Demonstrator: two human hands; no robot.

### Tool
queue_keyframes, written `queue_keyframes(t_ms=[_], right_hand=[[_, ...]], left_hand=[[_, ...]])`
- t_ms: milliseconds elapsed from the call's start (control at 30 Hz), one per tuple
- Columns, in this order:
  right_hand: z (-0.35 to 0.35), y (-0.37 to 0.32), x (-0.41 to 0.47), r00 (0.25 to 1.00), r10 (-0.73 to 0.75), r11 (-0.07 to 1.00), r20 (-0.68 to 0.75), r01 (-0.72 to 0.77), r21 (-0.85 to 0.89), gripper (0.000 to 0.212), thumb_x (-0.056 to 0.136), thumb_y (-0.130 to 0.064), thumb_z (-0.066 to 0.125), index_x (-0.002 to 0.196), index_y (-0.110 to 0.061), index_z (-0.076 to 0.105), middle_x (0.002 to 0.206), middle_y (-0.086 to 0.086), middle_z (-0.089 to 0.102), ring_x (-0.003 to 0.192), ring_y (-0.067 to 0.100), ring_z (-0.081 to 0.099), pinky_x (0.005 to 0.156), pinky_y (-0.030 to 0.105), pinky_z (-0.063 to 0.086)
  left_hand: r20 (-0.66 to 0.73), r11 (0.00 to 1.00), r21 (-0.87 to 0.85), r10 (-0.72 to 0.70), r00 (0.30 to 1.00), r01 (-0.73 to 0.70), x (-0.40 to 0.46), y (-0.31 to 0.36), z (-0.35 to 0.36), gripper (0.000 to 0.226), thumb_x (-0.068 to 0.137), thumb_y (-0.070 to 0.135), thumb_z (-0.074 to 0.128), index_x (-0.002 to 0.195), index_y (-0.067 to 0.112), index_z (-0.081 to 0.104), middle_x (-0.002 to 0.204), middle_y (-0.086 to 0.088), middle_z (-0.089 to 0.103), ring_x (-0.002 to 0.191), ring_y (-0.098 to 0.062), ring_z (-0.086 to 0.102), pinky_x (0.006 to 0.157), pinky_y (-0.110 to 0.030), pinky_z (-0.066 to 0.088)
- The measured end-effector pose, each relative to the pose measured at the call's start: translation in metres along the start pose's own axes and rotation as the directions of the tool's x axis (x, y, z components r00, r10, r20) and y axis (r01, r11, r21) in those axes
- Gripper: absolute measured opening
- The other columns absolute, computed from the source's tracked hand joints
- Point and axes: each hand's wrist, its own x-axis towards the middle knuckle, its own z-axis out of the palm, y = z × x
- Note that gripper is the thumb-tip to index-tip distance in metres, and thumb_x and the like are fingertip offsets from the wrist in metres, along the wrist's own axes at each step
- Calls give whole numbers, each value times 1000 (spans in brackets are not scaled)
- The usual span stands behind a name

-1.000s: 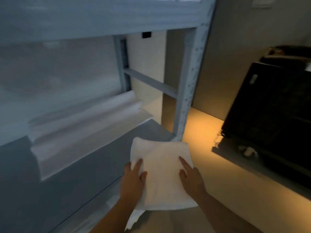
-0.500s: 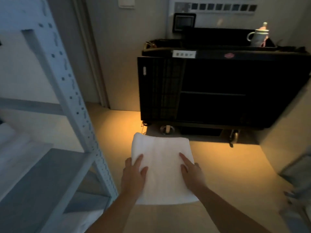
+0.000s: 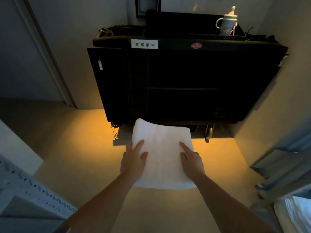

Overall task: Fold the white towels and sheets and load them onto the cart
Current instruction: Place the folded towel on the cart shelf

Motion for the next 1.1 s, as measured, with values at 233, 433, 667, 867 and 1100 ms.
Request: queue_keyframes(t_ms=[233, 433, 667, 867, 1100], right_hand=[[-35, 19, 96, 1000, -13, 1000, 10, 13, 25, 47, 100, -30, 33, 145, -43, 29, 106, 9, 48, 74, 15, 50, 72, 29, 46], [-42, 17, 171, 1000, -1, 999, 8, 1, 41, 48, 100, -28, 31, 145, -44, 29, 106, 7, 45, 73, 15, 50, 70, 27, 43], [-36, 1, 285, 1000, -12, 1000, 4, 12, -2, 46, 102, -28, 30, 145, -43, 30, 117, 12, 46, 72, 16, 50, 67, 26, 41], [-34, -29, 396, 1000, 2, 1000, 2, -2, -15, 45, 102, -26, 31, 144, -42, 33, 114, 14, 49, 80, 23, 55, 75, 29, 45], [-35, -44, 493, 999, 28, 999, -44, -29, -28, 43, 103, -30, 29, 144, -44, 33, 113, 8, 44, 71, 11, 47, 70, 27, 42]], left_hand=[[-6, 1000, -8, 13, 1000, -13, 79, 51, 38, 51, 97, 42, 46, 145, 37, 32, 148, -5, 30, 126, -27, 43, 101, -41, 43], [-58, 999, -14, 49, 997, -50, 152, 70, 61, 49, 96, 41, 49, 143, 35, 37, 140, -4, 34, 117, -25, 47, 92, -36, 45], [-50, 998, -27, 50, 997, -52, 264, 75, 89, 48, 96, 39, 45, 143, 34, 36, 140, -3, 30, 108, -25, 50, 88, -34, 47], [-1, 997, -53, 50, 999, -50, 381, 81, 103, 49, 96, 37, 43, 144, 36, 33, 144, -3, 25, 108, -24, 50, 87, -36, 49], [19, 998, -4, 69, 997, -69, 481, 103, 112, 49, 95, 32, 43, 143, 33, 33, 141, -3, 26, 97, -22, 51, 80, -35, 50]])
